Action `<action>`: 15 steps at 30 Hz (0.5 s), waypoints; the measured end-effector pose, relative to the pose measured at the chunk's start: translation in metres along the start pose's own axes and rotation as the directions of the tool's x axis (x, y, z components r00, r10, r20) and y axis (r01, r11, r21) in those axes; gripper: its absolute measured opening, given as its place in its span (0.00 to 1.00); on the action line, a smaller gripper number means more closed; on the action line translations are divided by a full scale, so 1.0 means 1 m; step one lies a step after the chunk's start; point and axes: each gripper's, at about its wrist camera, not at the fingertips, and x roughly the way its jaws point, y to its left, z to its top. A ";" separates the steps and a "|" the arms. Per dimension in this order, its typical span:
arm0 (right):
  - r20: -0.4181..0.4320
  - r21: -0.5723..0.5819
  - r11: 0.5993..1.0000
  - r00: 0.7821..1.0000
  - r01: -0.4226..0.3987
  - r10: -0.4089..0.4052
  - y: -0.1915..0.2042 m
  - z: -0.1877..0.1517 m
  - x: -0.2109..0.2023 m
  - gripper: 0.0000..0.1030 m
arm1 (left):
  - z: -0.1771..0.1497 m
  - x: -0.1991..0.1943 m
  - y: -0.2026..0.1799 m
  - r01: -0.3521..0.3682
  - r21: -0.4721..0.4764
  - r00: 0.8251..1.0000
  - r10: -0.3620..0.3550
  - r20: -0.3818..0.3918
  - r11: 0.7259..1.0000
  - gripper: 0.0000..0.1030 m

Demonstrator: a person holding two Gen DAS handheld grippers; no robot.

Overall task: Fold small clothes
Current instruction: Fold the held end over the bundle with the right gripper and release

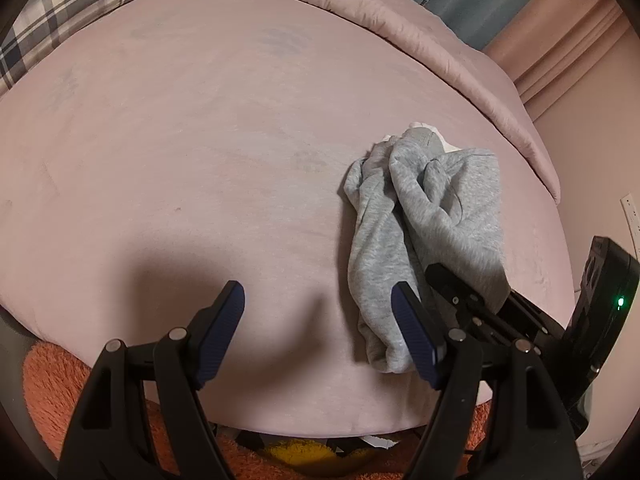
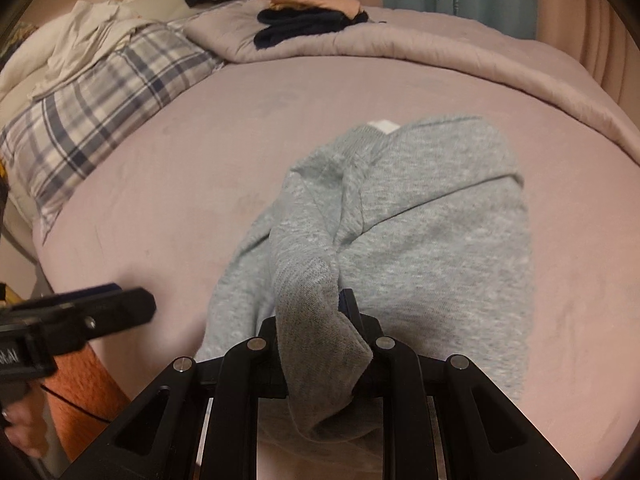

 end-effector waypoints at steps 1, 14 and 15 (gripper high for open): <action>0.000 -0.002 1.000 1.000 0.005 -0.005 0.001 0.000 -0.002 0.21 | 0.000 0.000 0.000 0.000 -0.002 1.000 0.000 0.000 1.000 0.74; -0.038 -0.039 0.997 0.997 -0.061 0.060 0.018 -0.009 0.005 0.21 | 0.000 -0.004 0.003 -0.010 -0.017 1.000 0.011 0.010 1.000 0.74; -0.037 -0.046 0.997 0.998 -0.057 0.056 0.020 -0.011 0.007 0.21 | 0.001 -0.003 0.003 -0.013 -0.019 1.000 0.013 0.007 1.000 0.74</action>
